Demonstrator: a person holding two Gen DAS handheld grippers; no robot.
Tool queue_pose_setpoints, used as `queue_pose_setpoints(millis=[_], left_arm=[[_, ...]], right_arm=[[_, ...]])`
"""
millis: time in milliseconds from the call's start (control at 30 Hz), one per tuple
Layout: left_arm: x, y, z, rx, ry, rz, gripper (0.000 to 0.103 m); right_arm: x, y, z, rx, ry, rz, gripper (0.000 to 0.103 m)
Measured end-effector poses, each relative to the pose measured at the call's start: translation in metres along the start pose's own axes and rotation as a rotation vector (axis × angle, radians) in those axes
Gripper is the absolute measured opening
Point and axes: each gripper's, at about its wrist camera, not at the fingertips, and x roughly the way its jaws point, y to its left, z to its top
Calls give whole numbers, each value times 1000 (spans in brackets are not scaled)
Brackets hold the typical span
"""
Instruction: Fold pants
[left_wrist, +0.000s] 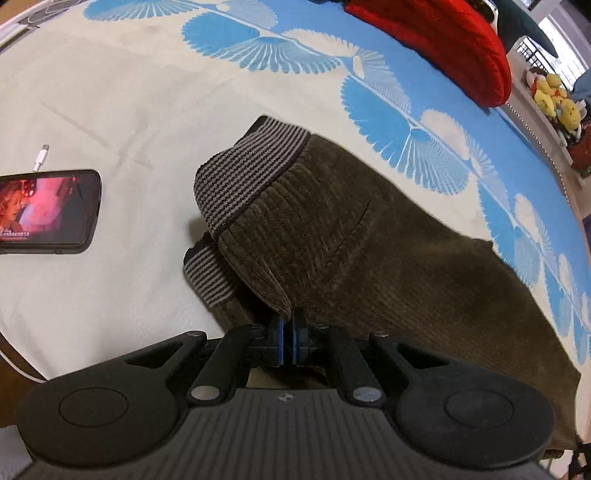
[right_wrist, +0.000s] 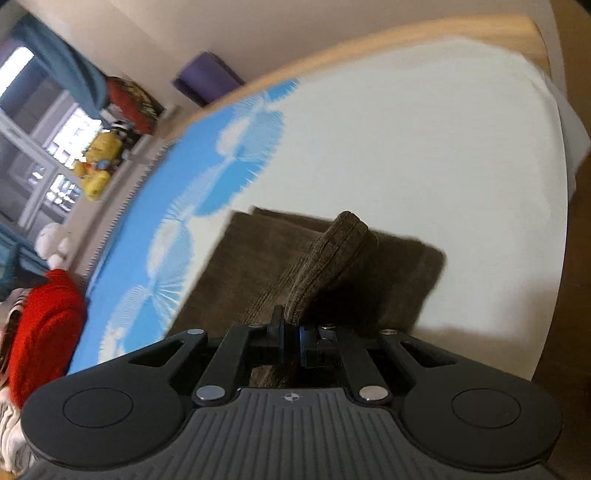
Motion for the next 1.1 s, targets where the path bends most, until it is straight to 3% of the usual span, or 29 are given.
queue_pose_setpoints(millis=[133,300,433,500,533,567,633,667,700,767,833,900,1000,1033,1100], left_arm=[[9,6,0,-4,11,-1,5],[15,4,1,5,12,7,5],[15,7,1,3,0,6,14],[12,9,-1,8,-14,5,24],[9,9,-2,13,-21,18,37],[6,9,-3,20,-30,43,59],[-5,6,-6,47,-84,167,85],[-12,4,-8,70,-121,213,87],[-20,2,-10,92,-157,250,87],[-34,-2,-13,127,-209,266,87],[-46,-8,-15,156,-248,246,87],[-53,-20,-17,183,-273,202,87],[-50,-46,-18,233,-283,159,91],[-46,-55,-20,249,-284,160,91],[-33,-69,-22,290,-277,172,91]], right_arm=[[-16,-1,-7,-36,-37,7,7],[11,-30,-27,-37,-2,-87,6],[8,-32,-26,-48,-16,-46,8],[8,-38,-20,-22,-5,-45,8],[6,-44,-16,5,-12,-33,10],[4,-50,-14,30,-16,-22,10],[1,-59,-11,65,-10,-11,12],[-2,-60,-10,78,-6,-11,15],[-6,-58,-10,76,-17,-39,31],[-23,-50,-9,25,-110,-180,48],[-37,-41,-8,-70,-192,-211,48],[-43,-29,-5,-169,-213,-170,46],[-37,-6,-6,-268,-171,-55,31],[-28,1,-8,-294,-143,-49,30],[-6,3,-9,-307,-97,-122,27]])
